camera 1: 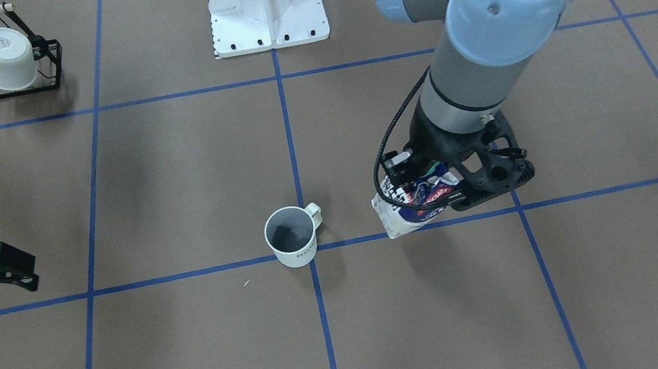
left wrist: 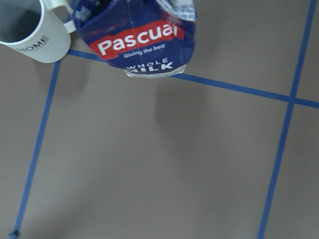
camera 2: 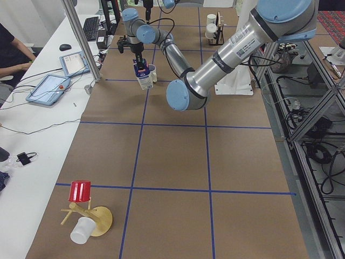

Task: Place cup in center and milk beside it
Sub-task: 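Carry the milk carton with the left gripper toward the mug while the right arm withdraws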

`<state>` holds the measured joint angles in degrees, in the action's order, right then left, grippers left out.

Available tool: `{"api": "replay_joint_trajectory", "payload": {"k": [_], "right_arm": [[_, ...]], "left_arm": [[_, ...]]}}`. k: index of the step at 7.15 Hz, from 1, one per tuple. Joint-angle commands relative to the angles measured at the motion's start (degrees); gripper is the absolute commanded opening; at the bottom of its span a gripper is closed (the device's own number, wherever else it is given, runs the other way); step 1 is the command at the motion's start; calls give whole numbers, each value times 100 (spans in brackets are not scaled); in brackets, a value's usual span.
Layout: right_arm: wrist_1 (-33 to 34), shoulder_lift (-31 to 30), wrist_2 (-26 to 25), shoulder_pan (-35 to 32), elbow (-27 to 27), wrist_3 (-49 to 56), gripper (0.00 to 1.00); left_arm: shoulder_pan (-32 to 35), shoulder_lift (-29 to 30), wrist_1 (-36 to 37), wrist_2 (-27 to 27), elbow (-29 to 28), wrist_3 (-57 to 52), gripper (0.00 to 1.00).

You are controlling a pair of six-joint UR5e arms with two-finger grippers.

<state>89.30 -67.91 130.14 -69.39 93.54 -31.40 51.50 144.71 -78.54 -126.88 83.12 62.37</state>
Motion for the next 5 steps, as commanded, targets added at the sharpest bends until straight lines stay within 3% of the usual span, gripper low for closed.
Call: {"api": "replay_joint_trajectory", "payload": {"k": [1,5], "right_arm": [[17,-502,73,-434,-63,729,100],[17,-679,126,-664,-300,1197,100]], "left_arm": [[-384,163,-319,355,-287,127,0],[-693,198,-792,454,-542,283,0]]}}
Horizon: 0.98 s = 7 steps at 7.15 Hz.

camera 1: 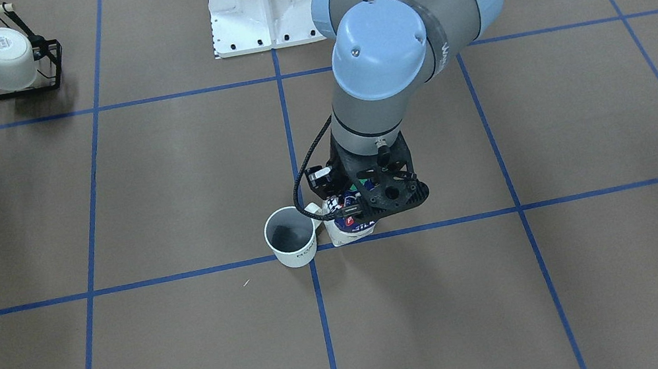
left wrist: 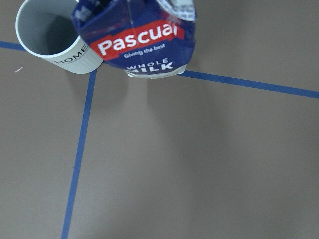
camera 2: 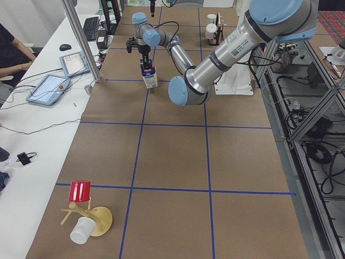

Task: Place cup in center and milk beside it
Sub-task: 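Set the milk carton down beside the mug and open the left gripper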

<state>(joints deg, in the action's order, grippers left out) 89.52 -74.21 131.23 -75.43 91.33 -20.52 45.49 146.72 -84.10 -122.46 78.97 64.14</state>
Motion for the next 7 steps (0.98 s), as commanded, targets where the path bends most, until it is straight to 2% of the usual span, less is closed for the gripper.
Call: {"api": "replay_joint_trajectory", "payload": {"k": [1,2,3,4,6,7], "right_arm": [[-13,-84,16,-68,-80,144,100],[-5,-76,25,-103,-80,153,100],[-5,-84,51,-112,-80,145,100],[-5,-93,60,-155,-97,145,100],[-66,-268,25,-226,-98,75,100],[-66,-295,25,-330,-106,135,100]], "left_arm": [[-137,-11,-387,90,-162,116,0],[-137,-20,-388,82,-171,125,37],[-137,-29,-388,99,-145,212,93],[-129,-29,-371,230,-75,257,99],[133,-212,-196,196,546,248,99],[266,-736,101,205,1368,153,99]]}}
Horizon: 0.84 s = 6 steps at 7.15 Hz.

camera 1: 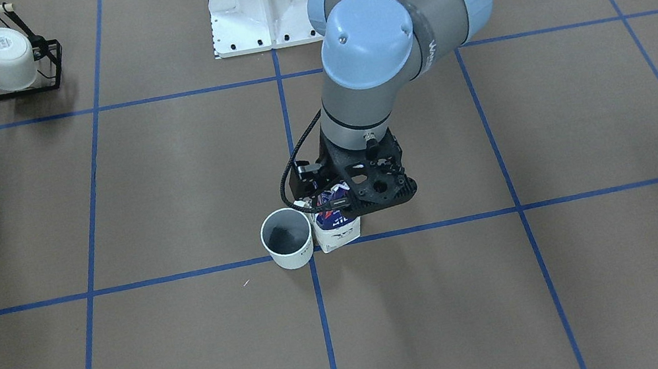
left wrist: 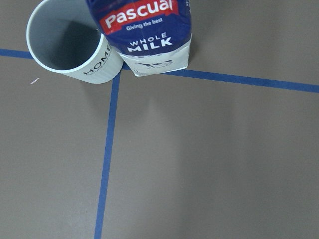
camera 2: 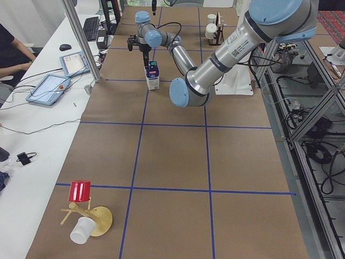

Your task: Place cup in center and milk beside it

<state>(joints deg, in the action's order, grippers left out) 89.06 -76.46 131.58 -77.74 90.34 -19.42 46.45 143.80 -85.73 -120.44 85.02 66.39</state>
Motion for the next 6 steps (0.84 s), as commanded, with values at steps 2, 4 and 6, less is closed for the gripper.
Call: {"api": "replay_joint_trajectory", "payload": {"k": [2,4,6], "right_arm": [[24,-210,26,-249,-7,365,100],[50,-387,34,-538,-234,1060,100],[50,-545,17,-785,-507,1492,100]], "left_arm": [[897,-1709,521,-32,2153,-1523,99],[1854,-2834,505,-609,2387,-3019,99],[2944,-3751,565,-639,2100,-4682,99]]}}
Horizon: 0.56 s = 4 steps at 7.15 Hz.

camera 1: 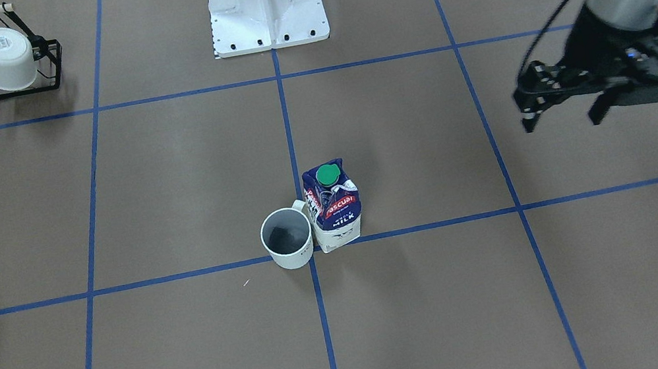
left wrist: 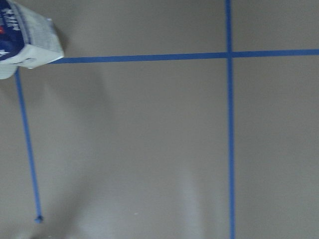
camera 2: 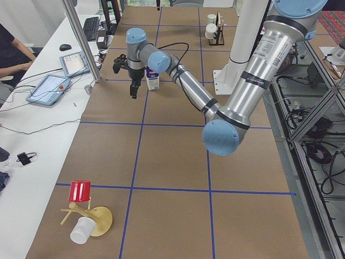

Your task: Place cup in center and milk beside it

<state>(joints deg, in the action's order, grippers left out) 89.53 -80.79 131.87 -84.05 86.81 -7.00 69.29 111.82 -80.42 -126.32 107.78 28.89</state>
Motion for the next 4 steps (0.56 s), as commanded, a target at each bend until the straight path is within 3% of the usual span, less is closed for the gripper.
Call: {"api": "replay_joint_trajectory", "payload": {"k": [1,3,4], "right_arm": [[-6,-304,-82,-234,-120,512,100],[-7,-508,-240,-313,-156,936,100],[-24,-534,-319,-313,-155,928,100]], "left_arm": [[1126,-887,-9,-42,-518,-1269,99],[1909,-1101,-44,-59,-1352,-2271,99],[1922,-1110,-62,-60,-1687,-2300,99]]}}
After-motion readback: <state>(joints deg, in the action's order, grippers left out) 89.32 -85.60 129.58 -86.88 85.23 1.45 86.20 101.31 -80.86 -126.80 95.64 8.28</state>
